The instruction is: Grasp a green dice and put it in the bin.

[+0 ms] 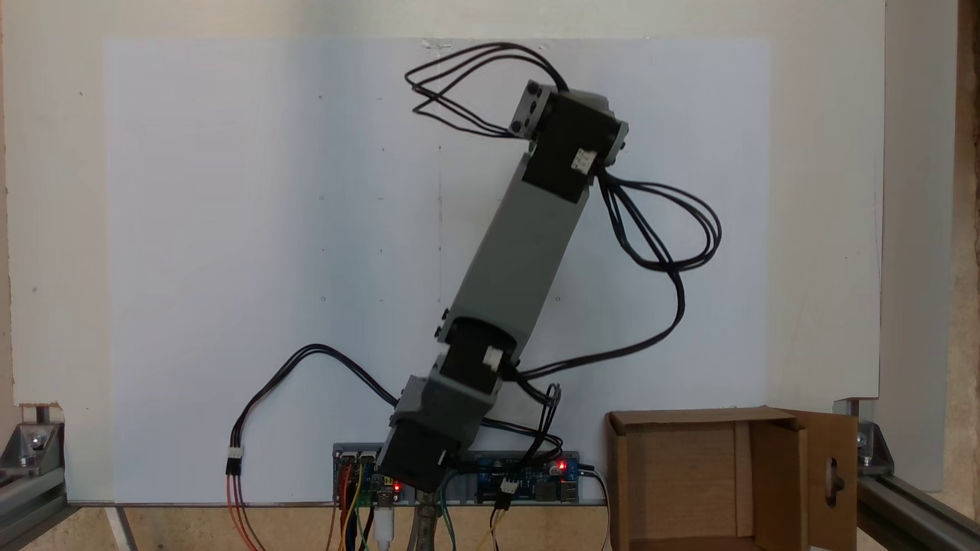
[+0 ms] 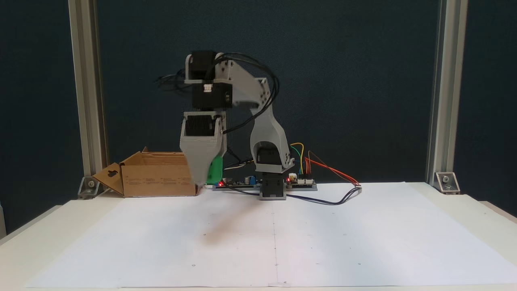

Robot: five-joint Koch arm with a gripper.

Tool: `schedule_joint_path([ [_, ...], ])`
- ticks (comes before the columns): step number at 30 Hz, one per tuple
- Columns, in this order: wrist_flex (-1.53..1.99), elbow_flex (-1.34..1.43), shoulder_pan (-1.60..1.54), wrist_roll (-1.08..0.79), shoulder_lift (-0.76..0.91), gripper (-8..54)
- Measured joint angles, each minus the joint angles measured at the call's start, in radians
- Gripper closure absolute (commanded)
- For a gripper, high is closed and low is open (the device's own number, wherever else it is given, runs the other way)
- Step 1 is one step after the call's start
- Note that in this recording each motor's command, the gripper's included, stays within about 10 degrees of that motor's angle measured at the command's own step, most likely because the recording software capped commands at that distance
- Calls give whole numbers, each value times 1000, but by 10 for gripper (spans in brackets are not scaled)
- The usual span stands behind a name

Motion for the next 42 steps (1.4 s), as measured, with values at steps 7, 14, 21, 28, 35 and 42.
schedule_joint_path([
  [7,-218,341,164,-6,221,333],
  [14,-420,531,423,-101,308,333],
  [21,-434,531,735,-190,308,333],
  [28,-434,531,1028,-213,327,333],
  [35,-413,531,1246,-221,330,333],
  [42,-334,531,1399,-241,327,333],
])
